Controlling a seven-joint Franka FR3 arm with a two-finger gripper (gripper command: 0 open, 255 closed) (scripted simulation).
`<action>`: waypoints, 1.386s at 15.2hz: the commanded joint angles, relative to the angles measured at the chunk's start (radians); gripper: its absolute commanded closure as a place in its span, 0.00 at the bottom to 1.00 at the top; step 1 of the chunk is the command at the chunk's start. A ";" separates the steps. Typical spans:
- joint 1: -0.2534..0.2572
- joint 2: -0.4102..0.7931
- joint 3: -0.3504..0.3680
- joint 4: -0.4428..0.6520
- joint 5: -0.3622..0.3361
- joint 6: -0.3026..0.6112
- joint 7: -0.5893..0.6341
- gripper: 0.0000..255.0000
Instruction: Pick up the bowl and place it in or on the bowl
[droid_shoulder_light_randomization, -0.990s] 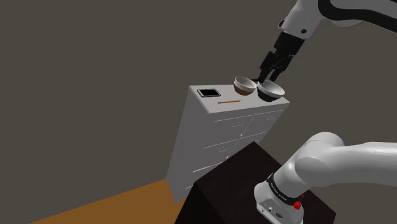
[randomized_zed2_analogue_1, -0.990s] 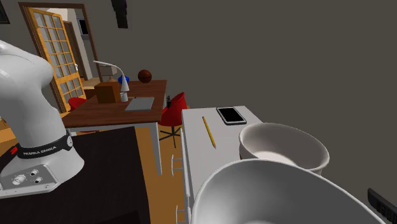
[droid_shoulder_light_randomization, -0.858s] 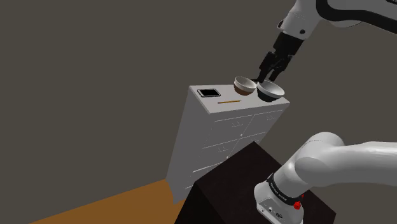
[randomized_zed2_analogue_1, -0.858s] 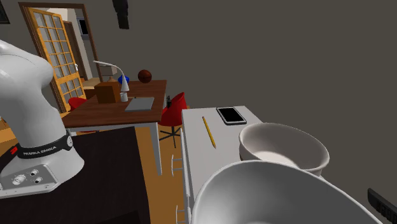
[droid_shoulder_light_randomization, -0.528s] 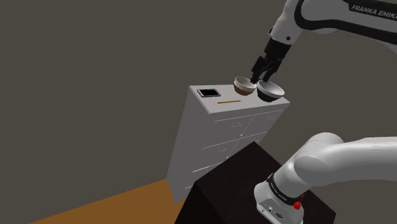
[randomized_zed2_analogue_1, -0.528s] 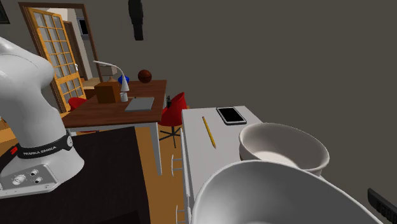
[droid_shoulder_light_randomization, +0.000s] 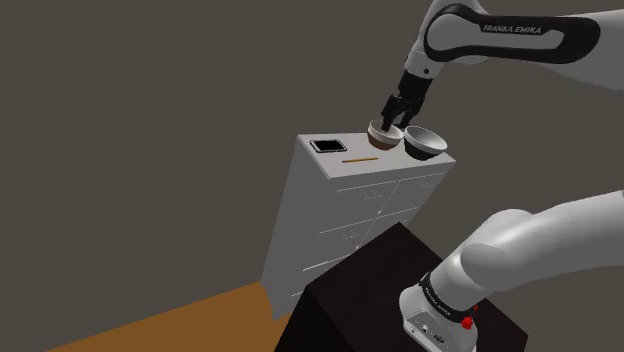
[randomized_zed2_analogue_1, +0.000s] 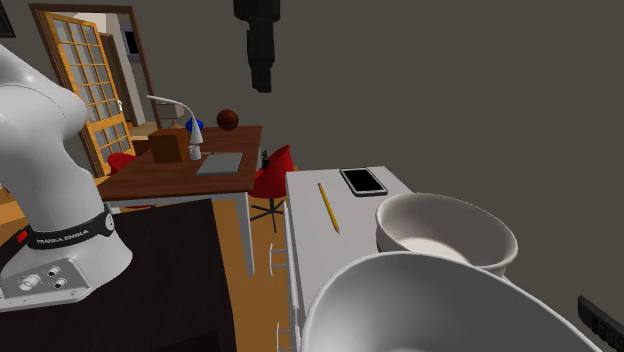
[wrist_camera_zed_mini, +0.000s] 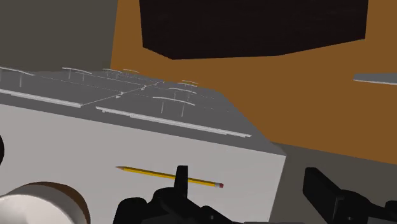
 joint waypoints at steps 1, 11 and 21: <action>-0.011 0.066 -0.023 0.023 -0.016 0.043 -0.025 0.00; -0.054 0.404 -0.111 0.209 -0.039 0.194 -0.126 0.00; -0.126 0.773 -0.159 0.520 0.006 0.253 -0.231 0.00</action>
